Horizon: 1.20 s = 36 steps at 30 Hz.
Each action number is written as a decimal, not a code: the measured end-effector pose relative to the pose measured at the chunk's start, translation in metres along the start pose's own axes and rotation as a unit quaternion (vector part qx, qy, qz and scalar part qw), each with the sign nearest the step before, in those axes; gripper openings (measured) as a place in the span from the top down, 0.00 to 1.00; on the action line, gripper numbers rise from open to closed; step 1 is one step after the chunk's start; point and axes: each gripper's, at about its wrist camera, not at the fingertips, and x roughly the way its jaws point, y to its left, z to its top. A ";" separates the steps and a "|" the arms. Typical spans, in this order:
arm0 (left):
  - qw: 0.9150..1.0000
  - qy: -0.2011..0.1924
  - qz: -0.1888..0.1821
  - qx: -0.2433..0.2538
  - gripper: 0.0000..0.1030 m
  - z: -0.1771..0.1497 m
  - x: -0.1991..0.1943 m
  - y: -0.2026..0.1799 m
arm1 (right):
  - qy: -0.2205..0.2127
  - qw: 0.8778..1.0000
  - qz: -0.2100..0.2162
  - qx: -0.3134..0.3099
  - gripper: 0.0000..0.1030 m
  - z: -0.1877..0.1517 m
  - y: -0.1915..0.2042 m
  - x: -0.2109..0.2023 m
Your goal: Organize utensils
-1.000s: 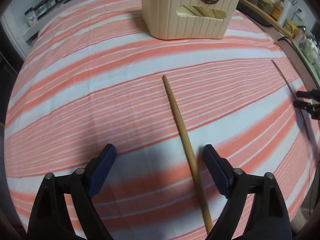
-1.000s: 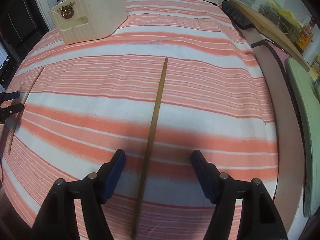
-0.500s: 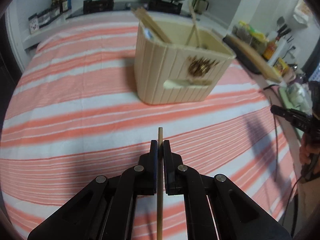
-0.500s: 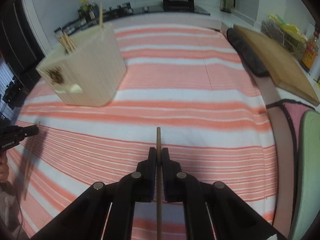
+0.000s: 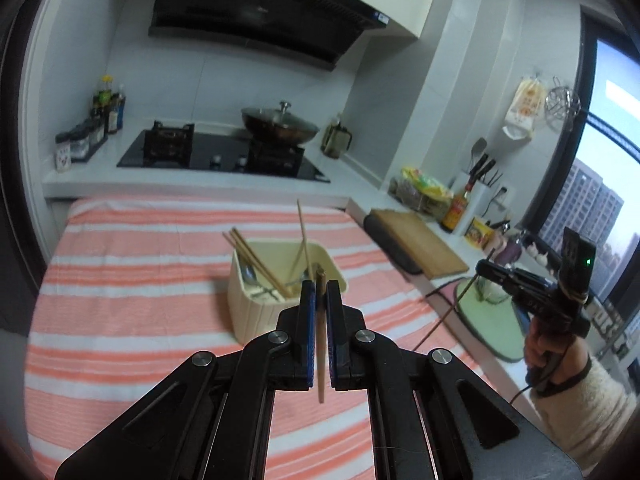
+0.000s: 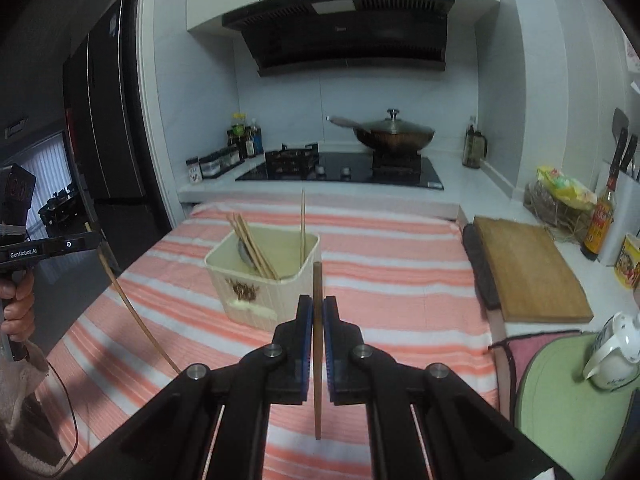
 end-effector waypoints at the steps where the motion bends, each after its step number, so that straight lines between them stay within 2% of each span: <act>1: 1.000 -0.015 0.006 0.010 0.97 0.014 -0.003 0.000 | -0.011 1.000 -0.004 -0.005 0.95 0.013 -0.001 0.001; 5: 0.997 -0.072 0.021 0.022 0.97 0.077 -0.003 -0.002 | -0.060 0.997 -0.019 -0.033 0.95 0.069 0.004 0.010; 8: 0.992 -0.111 0.051 0.034 0.97 0.110 0.011 -0.004 | -0.098 0.994 -0.015 -0.044 0.95 0.105 0.017 0.020; 11: 0.990 -0.114 0.071 0.037 0.97 0.124 0.039 -0.001 | -0.120 0.992 0.000 -0.044 0.95 0.126 0.029 0.039; 14: 0.992 -0.077 0.095 0.034 0.97 0.119 0.081 0.008 | -0.099 0.994 0.013 -0.046 0.95 0.132 0.041 0.077; 19: 0.993 0.017 0.115 0.003 0.97 0.086 0.158 0.039 | 0.017 0.999 0.032 -0.040 0.95 0.115 0.056 0.163; 23: 0.989 0.080 0.124 -0.022 0.95 0.057 0.194 0.062 | 0.060 0.997 0.027 -0.046 0.94 0.088 0.059 0.211; 24: 0.988 0.085 0.126 -0.025 0.85 0.051 0.194 0.064 | 0.063 0.997 0.031 -0.038 0.94 0.082 0.055 0.215; 25: 0.988 0.085 0.127 -0.026 0.67 0.046 0.192 0.066 | 0.067 0.997 0.036 -0.027 0.93 0.079 0.052 0.220; 26: 0.988 0.080 0.126 -0.026 0.57 0.044 0.186 0.067 | 0.068 0.997 0.037 -0.015 0.90 0.077 0.048 0.221; 27: 0.989 0.068 0.127 -0.023 0.37 0.041 0.177 0.066 | 0.063 0.997 0.039 0.000 0.86 0.076 0.044 0.217; 28: 0.990 0.054 0.127 -0.016 0.21 0.038 0.166 0.062 | 0.053 0.998 0.042 0.010 0.75 0.077 0.041 0.210; 29: 0.990 0.036 0.137 -0.005 0.14 0.035 0.155 0.058 | 0.039 0.998 0.042 0.013 0.57 0.078 0.040 0.201; 30: 0.989 0.019 0.148 0.008 0.03 0.032 0.141 0.052 | 0.021 0.999 0.040 0.012 0.46 0.079 0.041 0.191; 31: 0.987 0.007 0.157 0.022 0.01 0.028 0.129 0.045 | 0.003 0.999 0.037 0.008 0.33 0.079 0.042 0.180; 34: 0.986 -0.006 0.158 0.046 0.00 0.009 0.096 0.026 | -0.033 0.999 0.026 -0.003 0.25 0.078 0.046 0.136; 36: 0.988 -0.007 0.148 0.040 0.00 -0.010 0.078 0.016 | -0.045 0.999 0.019 -0.001 0.14 0.070 0.048 0.109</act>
